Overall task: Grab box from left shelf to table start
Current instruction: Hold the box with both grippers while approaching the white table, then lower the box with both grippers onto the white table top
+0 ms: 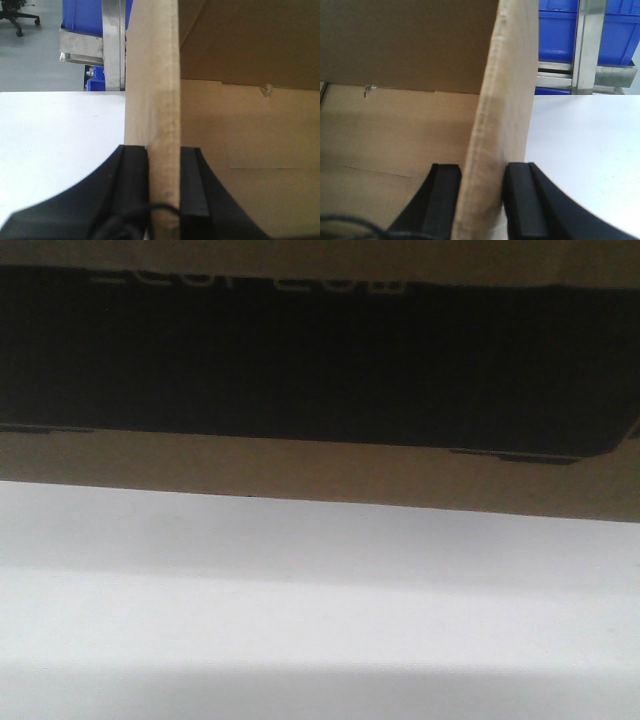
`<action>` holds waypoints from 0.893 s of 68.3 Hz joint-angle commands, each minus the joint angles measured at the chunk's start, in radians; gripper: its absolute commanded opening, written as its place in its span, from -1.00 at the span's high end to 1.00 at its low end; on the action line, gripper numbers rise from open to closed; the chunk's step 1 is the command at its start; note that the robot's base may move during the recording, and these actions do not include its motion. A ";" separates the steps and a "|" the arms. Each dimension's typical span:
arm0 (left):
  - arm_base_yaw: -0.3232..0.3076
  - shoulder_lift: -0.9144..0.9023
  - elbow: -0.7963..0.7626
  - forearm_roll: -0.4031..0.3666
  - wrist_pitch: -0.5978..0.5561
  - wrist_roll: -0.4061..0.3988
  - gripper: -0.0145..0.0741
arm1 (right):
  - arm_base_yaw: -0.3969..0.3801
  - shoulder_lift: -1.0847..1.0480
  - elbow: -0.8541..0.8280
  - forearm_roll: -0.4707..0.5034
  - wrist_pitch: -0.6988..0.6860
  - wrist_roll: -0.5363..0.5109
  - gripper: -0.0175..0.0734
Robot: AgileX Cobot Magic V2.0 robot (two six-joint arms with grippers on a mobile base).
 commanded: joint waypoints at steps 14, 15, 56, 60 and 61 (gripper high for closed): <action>-0.007 0.035 -0.050 -0.070 -0.136 -0.029 0.89 | -0.003 0.063 -0.061 -0.037 -0.109 -0.009 0.49; -0.007 0.037 -0.052 -0.070 -0.132 -0.029 0.89 | -0.003 0.068 -0.068 -0.037 -0.097 -0.009 0.49; -0.003 0.382 -0.122 -0.050 0.043 -0.033 0.89 | -0.003 0.593 -0.395 -0.036 0.280 -0.025 0.49; -0.003 0.423 -0.122 -0.046 0.041 -0.033 0.89 | -0.003 0.629 -0.395 -0.036 0.270 -0.025 0.49; -0.003 0.428 -0.122 -0.043 0.041 -0.033 0.89 | -0.003 0.633 -0.395 -0.036 0.268 -0.025 0.49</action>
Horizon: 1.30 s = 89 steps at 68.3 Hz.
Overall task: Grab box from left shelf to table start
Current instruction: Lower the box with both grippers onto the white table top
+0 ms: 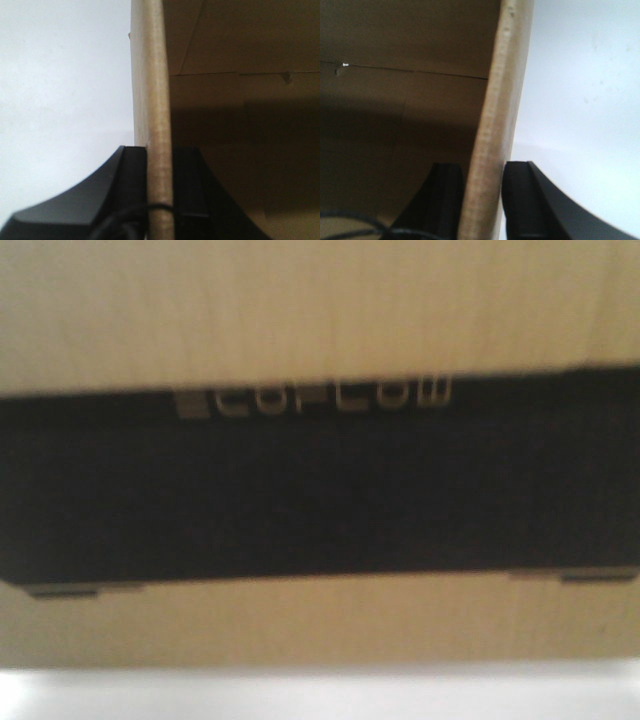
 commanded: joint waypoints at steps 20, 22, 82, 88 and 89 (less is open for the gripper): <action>-0.009 0.199 -0.049 -0.067 -0.243 0.000 0.89 | -0.003 0.165 -0.042 0.021 -0.229 0.022 0.49; -0.009 0.216 -0.049 -0.063 -0.265 0.000 0.89 | -0.003 0.177 -0.042 0.021 -0.244 0.021 0.49; -0.007 0.342 -0.049 -0.023 -0.350 0.000 -0.19 | -0.003 0.222 0.065 0.020 -0.393 0.011 -0.27; -0.007 0.342 -0.049 -0.023 -0.350 0.000 -0.39 | -0.003 0.220 0.065 -0.002 -0.393 0.011 -0.54; -0.007 0.342 -0.049 -0.023 -0.348 0.000 -0.41 | -0.003 0.219 0.065 -0.007 -0.394 0.011 -0.58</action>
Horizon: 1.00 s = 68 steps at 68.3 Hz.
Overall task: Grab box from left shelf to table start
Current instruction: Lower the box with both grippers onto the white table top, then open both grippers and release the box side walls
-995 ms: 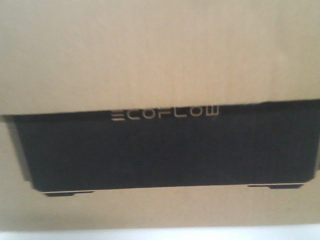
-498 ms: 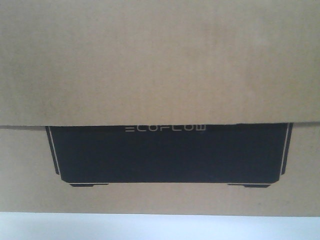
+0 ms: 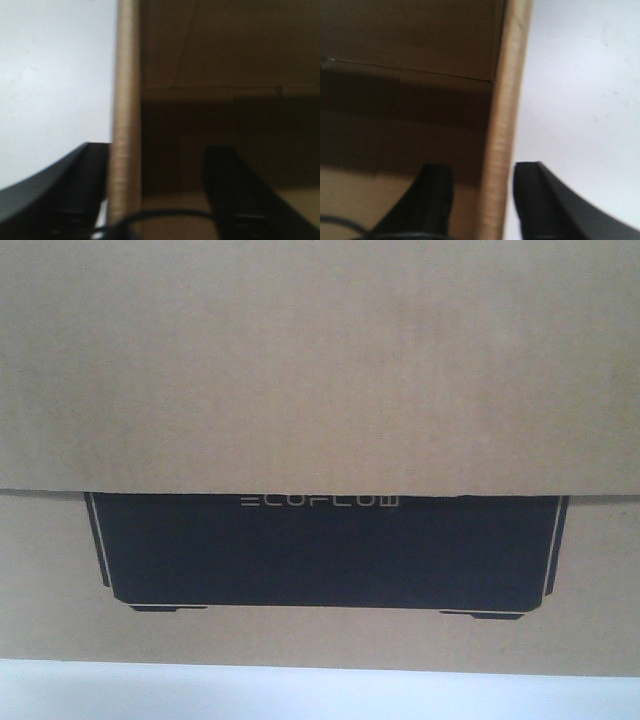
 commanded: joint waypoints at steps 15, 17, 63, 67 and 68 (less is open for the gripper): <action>-0.011 -0.025 -0.026 -0.023 -0.046 -0.008 -0.45 | 0.006 -0.040 -0.052 -0.031 -0.050 0.014 -0.67; -0.011 -0.027 -0.026 -0.023 -0.044 -0.008 -0.45 | 0.006 -0.041 -0.058 -0.036 -0.046 0.014 -0.67; -0.011 -0.225 -0.215 0.020 0.095 -0.008 -0.17 | 0.005 -0.244 -0.083 -0.081 -0.051 0.015 -0.19; -0.011 -0.259 -0.217 0.020 0.114 -0.008 0.01 | 0.005 -0.279 -0.083 -0.081 -0.048 0.015 -0.01; -0.011 -0.267 -0.217 0.020 0.125 -0.008 0.06 | 0.005 -0.288 -0.083 -0.081 -0.047 0.015 0.03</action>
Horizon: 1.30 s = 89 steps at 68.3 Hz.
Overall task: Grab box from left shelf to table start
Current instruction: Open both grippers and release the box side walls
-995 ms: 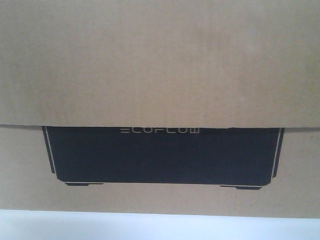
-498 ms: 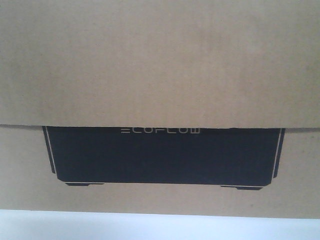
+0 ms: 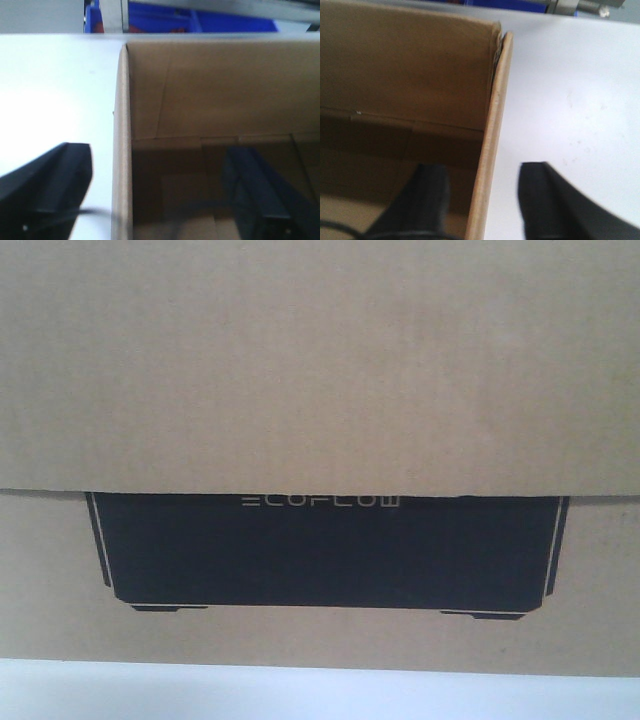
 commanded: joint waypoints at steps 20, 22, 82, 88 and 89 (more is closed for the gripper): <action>-0.007 -0.260 0.021 0.004 0.067 -0.008 0.88 | -0.001 -0.269 0.003 -0.016 -0.057 -0.002 0.49; -0.007 -0.285 0.041 0.004 0.062 -0.008 0.89 | -0.001 -0.290 0.018 -0.016 -0.057 -0.002 0.49; -0.007 -1.163 0.884 0.023 -0.411 0.008 0.89 | -0.001 -1.169 0.712 -0.018 -0.130 -0.003 0.49; -0.007 -1.194 0.891 0.042 -0.443 0.008 0.89 | -0.001 -1.158 0.702 -0.018 -0.150 -0.003 0.49; -0.007 -1.194 0.891 0.042 -0.446 0.008 0.89 | -0.001 -1.158 0.702 -0.018 -0.157 -0.003 0.49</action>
